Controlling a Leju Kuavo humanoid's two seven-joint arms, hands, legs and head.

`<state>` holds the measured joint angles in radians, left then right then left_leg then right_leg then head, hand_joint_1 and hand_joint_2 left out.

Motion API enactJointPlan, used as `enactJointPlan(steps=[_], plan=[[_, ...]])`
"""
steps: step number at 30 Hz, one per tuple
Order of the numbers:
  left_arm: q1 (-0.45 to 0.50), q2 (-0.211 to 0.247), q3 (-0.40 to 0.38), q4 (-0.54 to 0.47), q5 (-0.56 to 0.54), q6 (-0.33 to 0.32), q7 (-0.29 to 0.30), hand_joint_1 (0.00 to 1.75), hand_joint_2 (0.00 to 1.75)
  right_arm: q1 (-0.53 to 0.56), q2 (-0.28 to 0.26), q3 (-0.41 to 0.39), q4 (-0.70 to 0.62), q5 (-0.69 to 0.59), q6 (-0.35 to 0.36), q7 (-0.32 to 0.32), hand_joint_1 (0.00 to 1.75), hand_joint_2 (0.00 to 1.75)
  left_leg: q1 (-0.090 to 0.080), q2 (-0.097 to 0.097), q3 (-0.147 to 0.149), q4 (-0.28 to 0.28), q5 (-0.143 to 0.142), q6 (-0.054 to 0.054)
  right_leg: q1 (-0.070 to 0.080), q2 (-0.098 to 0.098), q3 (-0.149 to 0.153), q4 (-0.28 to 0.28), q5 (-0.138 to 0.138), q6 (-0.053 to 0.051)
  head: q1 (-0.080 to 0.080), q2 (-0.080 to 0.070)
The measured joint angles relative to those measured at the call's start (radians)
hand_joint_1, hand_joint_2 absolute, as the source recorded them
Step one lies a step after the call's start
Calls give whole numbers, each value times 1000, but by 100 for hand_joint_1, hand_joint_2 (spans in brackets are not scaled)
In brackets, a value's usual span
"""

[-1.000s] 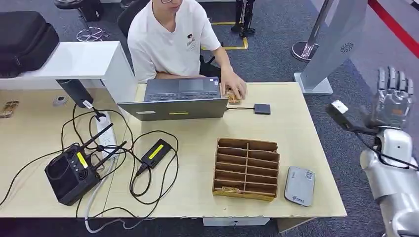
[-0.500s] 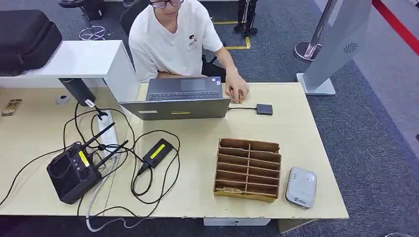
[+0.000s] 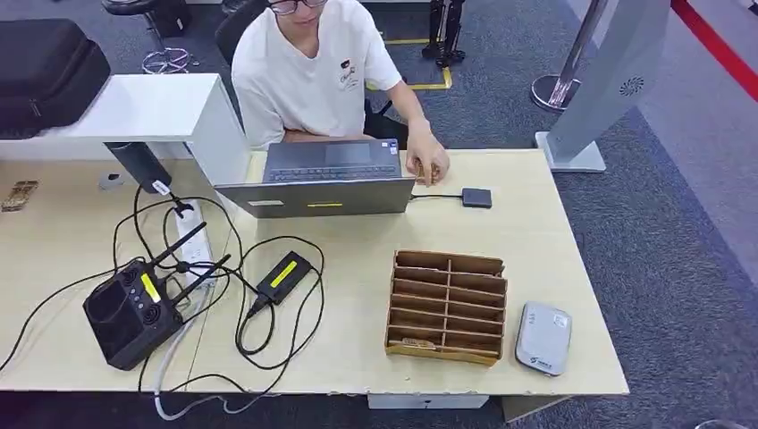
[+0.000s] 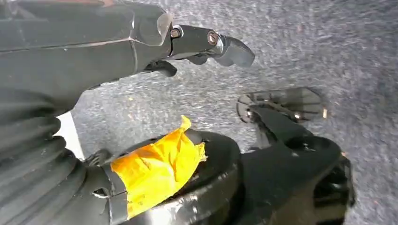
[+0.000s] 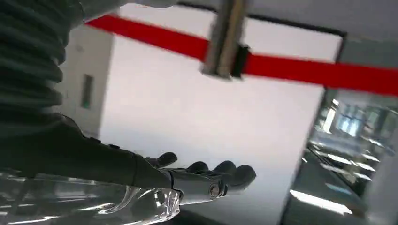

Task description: Pass the card to the sensor for recognition and then transmit it.

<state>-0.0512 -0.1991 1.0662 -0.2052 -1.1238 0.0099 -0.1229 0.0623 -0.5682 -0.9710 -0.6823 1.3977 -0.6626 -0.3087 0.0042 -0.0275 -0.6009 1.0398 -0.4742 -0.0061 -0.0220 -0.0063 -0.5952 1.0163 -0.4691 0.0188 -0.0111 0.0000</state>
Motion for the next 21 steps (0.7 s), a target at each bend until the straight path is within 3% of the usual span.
enactJointPlan(steps=[3, 9, 15, 21], plan=[[-1, 0, 10, 0, -1, -2, 32, 0, 175, 1, 77, -97, 82, 35, -9, 26, 0, 175, 0, 5, 1, -1, -1, -2, 0, 5, 0, 0, 0, 0, 0, 0], [-4, 0, 21, 0, -4, -9, 83, 0, 175, -17, 243, -209, 233, 131, -10, 163, 0, 175, 1, 10, 4, -2, -1, -3, 0, 10, 1, 1, -1, -2, 0, 0], [-6, 0, 29, 0, 4, 12, 155, 0, 175, -41, 393, -226, 359, 166, 53, 314, 0, 175, 1, 11, 6, -3, 0, -5, 1, 11, 1, 1, 0, -2, 0, 0], [-8, -2, 40, 0, 1, 29, 234, 0, 175, -65, 531, -208, 424, 165, 118, 351, 0, 175, 2, 11, 6, -3, 0, -6, 2, 11, 1, 2, -1, -4, 0, 0]])
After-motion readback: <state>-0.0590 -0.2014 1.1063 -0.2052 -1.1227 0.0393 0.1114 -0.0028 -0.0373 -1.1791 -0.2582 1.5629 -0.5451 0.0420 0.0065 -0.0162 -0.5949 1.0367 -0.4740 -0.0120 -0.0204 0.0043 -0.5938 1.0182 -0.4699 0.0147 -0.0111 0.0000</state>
